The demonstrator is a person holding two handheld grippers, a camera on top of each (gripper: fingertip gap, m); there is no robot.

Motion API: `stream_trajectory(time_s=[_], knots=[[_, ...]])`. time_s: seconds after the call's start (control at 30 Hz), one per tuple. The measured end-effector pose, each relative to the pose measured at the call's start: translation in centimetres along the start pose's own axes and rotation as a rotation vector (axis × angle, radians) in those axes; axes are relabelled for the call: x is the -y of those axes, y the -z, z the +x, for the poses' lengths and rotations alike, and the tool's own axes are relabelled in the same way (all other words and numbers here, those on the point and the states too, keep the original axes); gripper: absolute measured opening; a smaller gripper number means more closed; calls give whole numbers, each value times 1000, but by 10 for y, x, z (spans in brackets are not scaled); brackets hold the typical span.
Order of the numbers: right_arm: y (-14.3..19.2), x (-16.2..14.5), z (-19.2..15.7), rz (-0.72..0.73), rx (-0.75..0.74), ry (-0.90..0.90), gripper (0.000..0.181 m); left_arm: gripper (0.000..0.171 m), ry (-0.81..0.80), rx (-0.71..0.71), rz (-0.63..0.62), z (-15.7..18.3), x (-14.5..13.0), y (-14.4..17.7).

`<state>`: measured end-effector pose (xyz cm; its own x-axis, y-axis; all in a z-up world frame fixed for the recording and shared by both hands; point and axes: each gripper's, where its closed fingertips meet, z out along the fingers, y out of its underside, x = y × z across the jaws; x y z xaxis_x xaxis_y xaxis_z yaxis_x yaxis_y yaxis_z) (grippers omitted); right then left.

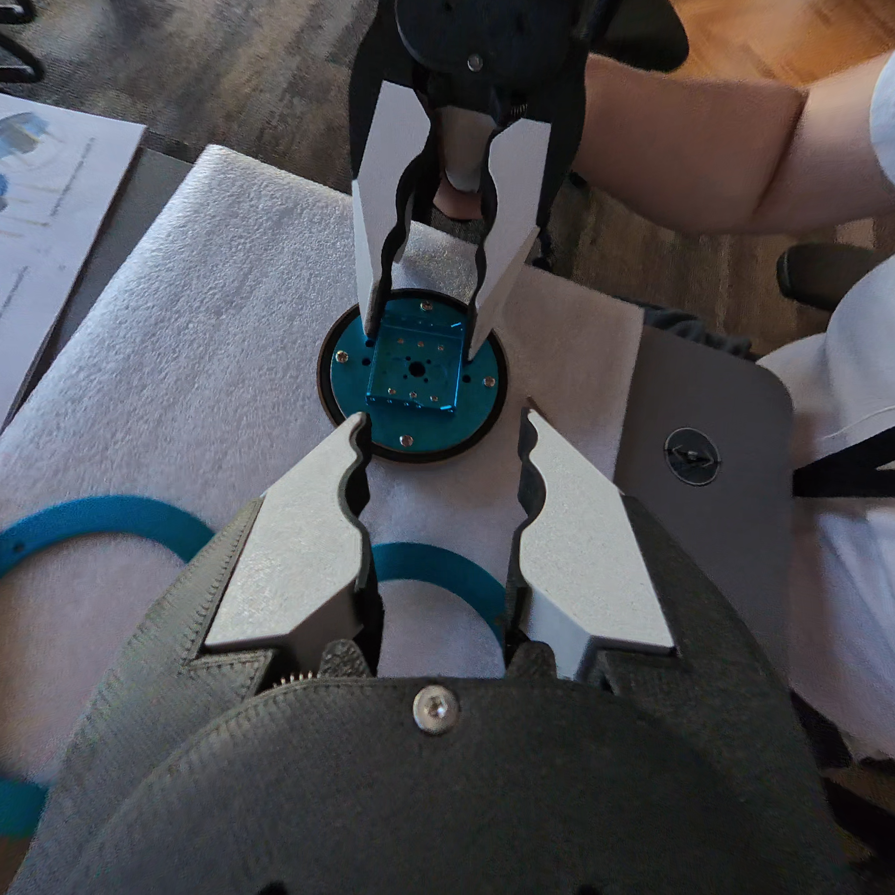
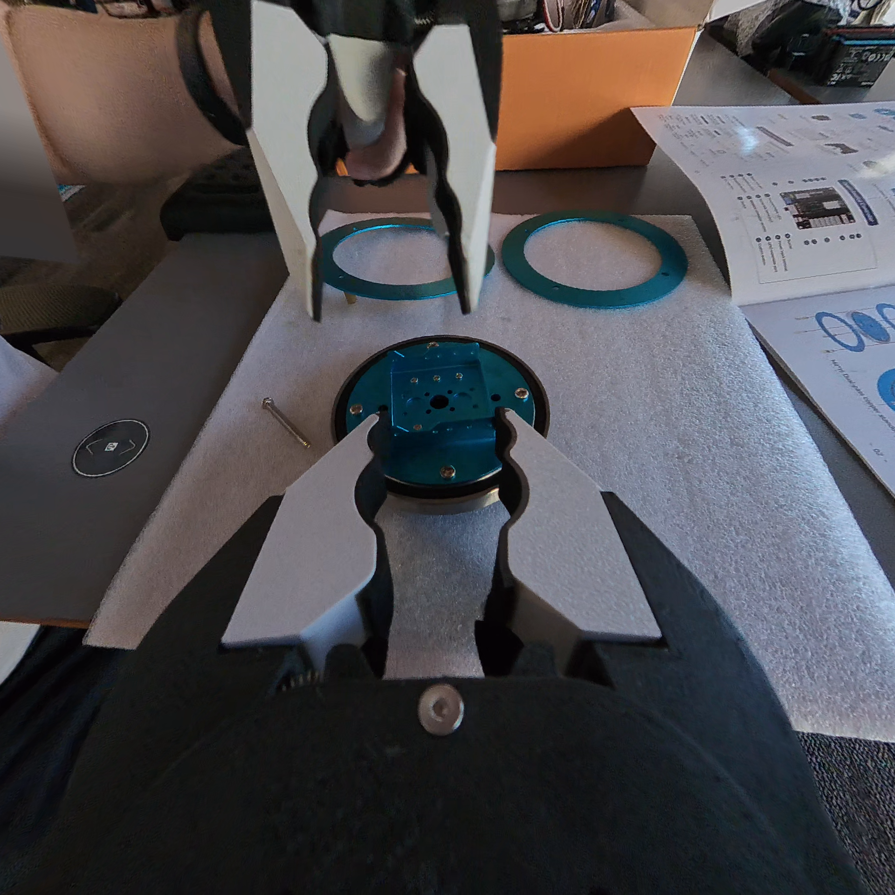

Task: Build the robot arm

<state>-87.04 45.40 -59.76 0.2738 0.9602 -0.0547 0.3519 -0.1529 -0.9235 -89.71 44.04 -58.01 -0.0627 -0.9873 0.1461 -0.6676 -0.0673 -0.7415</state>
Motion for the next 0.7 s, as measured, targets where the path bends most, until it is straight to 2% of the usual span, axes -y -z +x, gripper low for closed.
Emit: stream_trajectory(time_s=[0.17,0.33,0.4,0.6,0.7], knots=[[1,-1,-1,3,21,2,43,60,-49,-41,-65,-11,-4,-17],[-1,0,-1,-2,26,32,44,47,-51,-55,-53,-17,-4,-20],[-1,0,0,0,24,45,42,57,-79,-96,-46,-11,-4,-20],[-1,0,0,6,50,30,42,56,-86,-51,-38,-21,-4,-20],[-1,0,0,9,55,28,42,71,-79,-27,-39,-28,-5,-21]])
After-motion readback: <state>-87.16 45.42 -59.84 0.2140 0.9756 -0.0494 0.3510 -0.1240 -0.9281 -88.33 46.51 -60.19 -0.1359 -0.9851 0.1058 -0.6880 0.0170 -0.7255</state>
